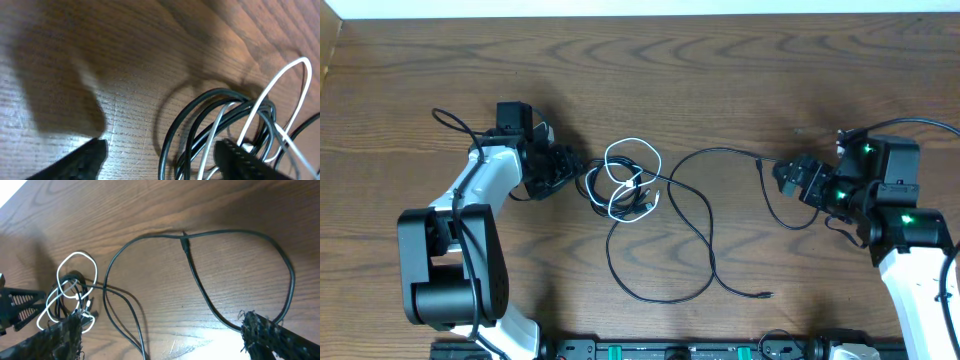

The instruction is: Untangle cables

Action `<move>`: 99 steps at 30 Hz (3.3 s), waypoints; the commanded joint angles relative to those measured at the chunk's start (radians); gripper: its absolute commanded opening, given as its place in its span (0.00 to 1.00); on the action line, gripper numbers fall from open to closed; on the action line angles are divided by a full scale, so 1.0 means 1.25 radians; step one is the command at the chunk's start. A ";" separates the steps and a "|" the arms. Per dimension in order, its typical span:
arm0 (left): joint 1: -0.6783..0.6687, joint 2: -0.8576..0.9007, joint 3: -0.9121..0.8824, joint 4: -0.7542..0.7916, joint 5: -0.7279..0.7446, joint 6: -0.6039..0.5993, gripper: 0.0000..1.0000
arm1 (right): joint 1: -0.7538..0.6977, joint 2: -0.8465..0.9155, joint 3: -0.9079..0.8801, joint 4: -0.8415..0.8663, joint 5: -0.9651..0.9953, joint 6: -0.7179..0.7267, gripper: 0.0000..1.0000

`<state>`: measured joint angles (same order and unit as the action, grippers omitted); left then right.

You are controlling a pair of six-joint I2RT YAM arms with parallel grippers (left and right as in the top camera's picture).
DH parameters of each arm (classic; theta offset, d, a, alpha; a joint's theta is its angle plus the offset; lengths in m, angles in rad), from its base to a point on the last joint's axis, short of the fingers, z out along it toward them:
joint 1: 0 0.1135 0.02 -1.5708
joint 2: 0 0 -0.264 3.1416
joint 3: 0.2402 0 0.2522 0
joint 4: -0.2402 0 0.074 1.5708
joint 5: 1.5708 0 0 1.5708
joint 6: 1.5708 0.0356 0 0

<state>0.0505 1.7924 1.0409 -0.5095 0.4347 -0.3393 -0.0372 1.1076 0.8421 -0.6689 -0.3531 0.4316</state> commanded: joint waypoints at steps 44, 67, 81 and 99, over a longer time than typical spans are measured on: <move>0.004 0.005 -0.004 0.002 -0.014 0.003 0.97 | 0.004 0.004 0.004 -0.001 -0.013 -0.017 0.99; 0.004 0.005 -0.004 0.002 -0.014 0.003 0.97 | 0.004 0.004 0.004 -0.001 -0.013 -0.017 0.99; 0.004 0.005 -0.004 0.002 -0.014 0.003 0.97 | 0.004 0.004 0.004 -0.001 -0.013 -0.017 0.99; 0.004 0.005 -0.004 0.002 -0.014 0.003 0.98 | 0.028 0.004 0.004 0.159 -0.166 -0.095 0.65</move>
<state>0.0505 1.7924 1.0409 -0.5072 0.4297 -0.3401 -0.0303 1.1122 0.8410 -0.4904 -0.4282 0.3805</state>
